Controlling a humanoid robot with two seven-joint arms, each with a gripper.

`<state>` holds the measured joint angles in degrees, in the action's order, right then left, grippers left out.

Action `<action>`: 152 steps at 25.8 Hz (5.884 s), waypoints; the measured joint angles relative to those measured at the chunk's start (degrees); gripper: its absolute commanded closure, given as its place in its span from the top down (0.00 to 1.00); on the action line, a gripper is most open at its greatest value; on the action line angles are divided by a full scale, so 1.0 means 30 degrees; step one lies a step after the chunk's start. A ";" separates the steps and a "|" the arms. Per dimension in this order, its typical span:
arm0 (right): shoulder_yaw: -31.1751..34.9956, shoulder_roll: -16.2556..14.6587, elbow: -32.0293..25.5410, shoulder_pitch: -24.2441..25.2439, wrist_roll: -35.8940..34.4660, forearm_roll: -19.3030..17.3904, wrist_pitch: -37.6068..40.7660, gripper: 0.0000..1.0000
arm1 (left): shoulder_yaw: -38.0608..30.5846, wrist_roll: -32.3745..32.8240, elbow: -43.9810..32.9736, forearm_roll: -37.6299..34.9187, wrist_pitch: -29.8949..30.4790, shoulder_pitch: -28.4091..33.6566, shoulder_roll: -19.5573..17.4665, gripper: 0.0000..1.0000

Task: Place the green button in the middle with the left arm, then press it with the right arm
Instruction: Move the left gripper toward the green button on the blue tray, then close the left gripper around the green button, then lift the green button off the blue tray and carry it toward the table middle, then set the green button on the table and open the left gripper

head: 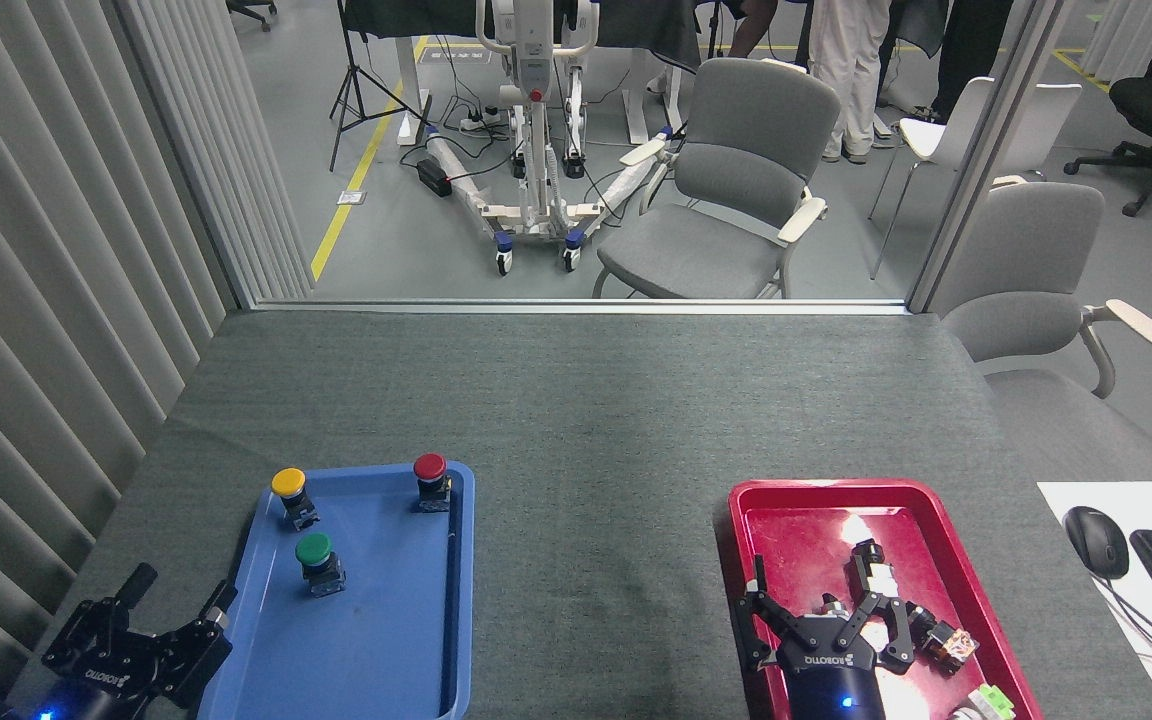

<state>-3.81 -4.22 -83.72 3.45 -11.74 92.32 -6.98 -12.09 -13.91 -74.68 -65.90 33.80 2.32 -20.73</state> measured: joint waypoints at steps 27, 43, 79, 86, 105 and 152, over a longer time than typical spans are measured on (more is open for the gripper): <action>-0.0506 0.0206 0.0448 0.0167 0.0012 -0.0043 -0.0147 0.99 | 0.0016 -0.0339 0.0082 -0.0135 -0.0128 0.0398 0.0024 1.00; -0.0742 0.0210 0.0450 0.0458 -0.0181 -0.0161 -0.0168 0.98 | 0.3089 -0.1516 -0.0224 -0.2670 -0.5118 0.0349 0.3739 0.99; -0.0007 0.1517 0.0371 0.0557 -0.0104 0.0370 -0.0960 0.99 | 0.4937 -0.2676 0.9013 -0.2651 -0.9071 -0.6177 0.4147 0.57; 0.0618 0.2225 0.0347 0.0578 -0.0104 0.1535 -0.0790 0.99 | 0.5187 -0.2918 0.9273 -0.2888 -0.8730 -0.6120 0.3858 0.13; 0.0664 0.2393 0.0331 0.0566 -0.0704 0.1841 -0.0980 0.99 | 1.1626 -0.3565 0.5830 -0.3036 -0.4183 -0.6426 0.3455 0.06; -0.0044 0.2283 0.0585 0.1252 -0.1656 0.1311 -0.0986 0.75 | 1.5448 -0.5227 1.1299 -0.4571 -0.9900 -0.8441 0.8166 1.00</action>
<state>-3.95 2.63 -81.96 7.21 -16.71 96.25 -9.94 34.25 -29.59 -40.78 -79.61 4.10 -23.00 3.77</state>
